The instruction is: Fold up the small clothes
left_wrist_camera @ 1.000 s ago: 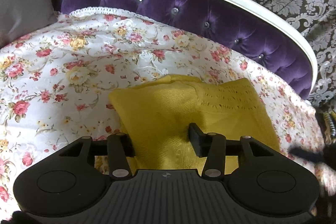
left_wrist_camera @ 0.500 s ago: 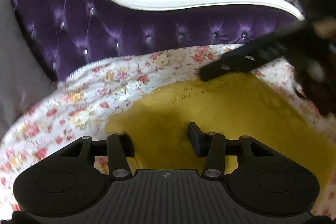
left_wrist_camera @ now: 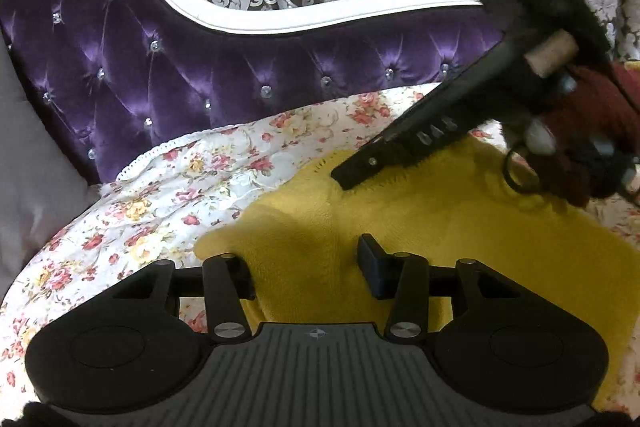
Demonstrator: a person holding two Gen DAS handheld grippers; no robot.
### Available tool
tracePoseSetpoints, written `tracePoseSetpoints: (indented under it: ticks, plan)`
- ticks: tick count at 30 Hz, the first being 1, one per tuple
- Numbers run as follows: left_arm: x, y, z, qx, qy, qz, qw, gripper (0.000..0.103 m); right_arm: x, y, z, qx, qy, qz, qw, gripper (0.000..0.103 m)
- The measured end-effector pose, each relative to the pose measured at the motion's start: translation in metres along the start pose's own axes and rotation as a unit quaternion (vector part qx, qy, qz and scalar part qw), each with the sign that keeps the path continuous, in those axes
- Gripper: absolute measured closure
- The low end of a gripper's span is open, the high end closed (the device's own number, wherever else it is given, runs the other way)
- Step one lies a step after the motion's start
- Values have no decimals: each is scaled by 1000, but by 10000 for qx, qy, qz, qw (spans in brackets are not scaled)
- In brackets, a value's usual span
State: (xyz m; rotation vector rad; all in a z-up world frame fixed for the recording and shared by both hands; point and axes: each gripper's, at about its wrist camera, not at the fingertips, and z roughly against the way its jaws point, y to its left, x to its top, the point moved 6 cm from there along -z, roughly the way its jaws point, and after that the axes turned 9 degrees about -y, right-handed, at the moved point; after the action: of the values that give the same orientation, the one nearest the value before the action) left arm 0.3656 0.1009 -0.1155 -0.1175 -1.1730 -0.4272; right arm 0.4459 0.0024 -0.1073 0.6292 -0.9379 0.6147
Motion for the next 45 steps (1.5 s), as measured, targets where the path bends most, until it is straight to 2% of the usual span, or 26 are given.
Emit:
tracePoseSetpoints:
  ticks: [2, 4, 6, 8, 9, 10, 11, 12, 14, 15, 17, 19, 21, 24, 25, 26, 28, 30, 33, 34, 37, 38, 41, 45]
  plan:
    - [2, 2, 1, -128, -69, 107, 9998, 54, 2, 10, 15, -101, -513, 385, 9979, 82]
    - [4, 4, 1, -250, -130, 287, 9992, 45, 4, 19, 27, -207, -969, 695, 9927, 83]
    - [9, 10, 2, -283, -336, 560, 9975, 41, 4, 24, 30, -373, -1179, 966, 9876, 83]
    - [12, 21, -1, -120, -490, 913, 9945, 40, 3, 20, 19, -553, -1037, 1049, 9875, 80]
    - [11, 28, -5, 21, -394, 1105, 9931, 40, 1, 16, 11, -684, -906, 1036, 9881, 76]
    - [6, 33, -12, 228, -112, 1238, 9920, 40, -2, 9, 0, -820, -645, 970, 9898, 62]
    - [0, 38, -19, 415, 211, 1255, 9910, 34, -6, 3, -8, -958, -403, 893, 9906, 54]
    - [-5, 42, -24, 542, 428, 1320, 9888, 29, -7, -2, -12, -1026, -328, 797, 9910, 51]
    - [-6, 55, -22, 798, 588, 1664, 9811, 26, -1, -6, 0, -1091, -541, 578, 9909, 46]
    - [-6, 60, -20, 980, 691, 1655, 9789, 27, 2, -6, 9, -1206, -682, 562, 9888, 43]
    - [2, 65, -11, 1188, 535, 1514, 9799, 28, 4, -4, 28, -1297, -862, 511, 9865, 40]
    - [13, 64, -3, 1093, 264, 1607, 9806, 27, 3, 0, 42, -1154, -898, 376, 9885, 40]
    - [19, 59, -7, 956, 178, 1650, 9815, 26, -1, 4, 44, -1142, -840, 348, 9893, 40]
    - [18, 42, -34, 977, 583, 1089, 9875, 26, -17, -1, 22, -1308, -408, 214, 9903, 40]
    - [13, 36, -45, 965, 841, 885, 9878, 24, -21, -4, 17, -1380, -355, 170, 9897, 40]
    - [10, 33, -54, 1035, 925, 744, 9875, 22, -22, -6, 15, -1420, -426, 154, 9888, 40]
    - [13, 36, -54, 1037, 972, 797, 9866, 23, -19, -9, 17, -1547, -453, 146, 9868, 39]
    - [19, 45, -48, 912, 1013, 1131, 9842, 23, -14, -11, 32, -1576, -700, -98, 9850, 38]
    - [22, 56, -22, 748, 873, 1806, 9768, 23, -11, -24, 61, -1581, -877, -686, 9811, 35]
    - [21, 58, -12, 604, 841, 2106, 9721, 23, -13, -28, 69, -1532, -903, -864, 9803, 30]
    - [9, 59, 16, 144, 874, 2975, 9506, 20, -23, -38, 90, -1219, -859, -1436, 9783, 25]
    - [2, 57, 25, 21, 929, 3180, 9435, 15, -28, -40, 94, -1125, -830, -1599, 9772, 24]
    - [-11, 48, 40, -161, 1002, 3492, 9316, 11, -41, -45, 100, -966, -727, -1884, 9746, 23]
    - [-25, 30, 35, -320, 1320, 3463, 9283, 11, -55, -45, 95, -728, -550, -2007, 9754, 22]
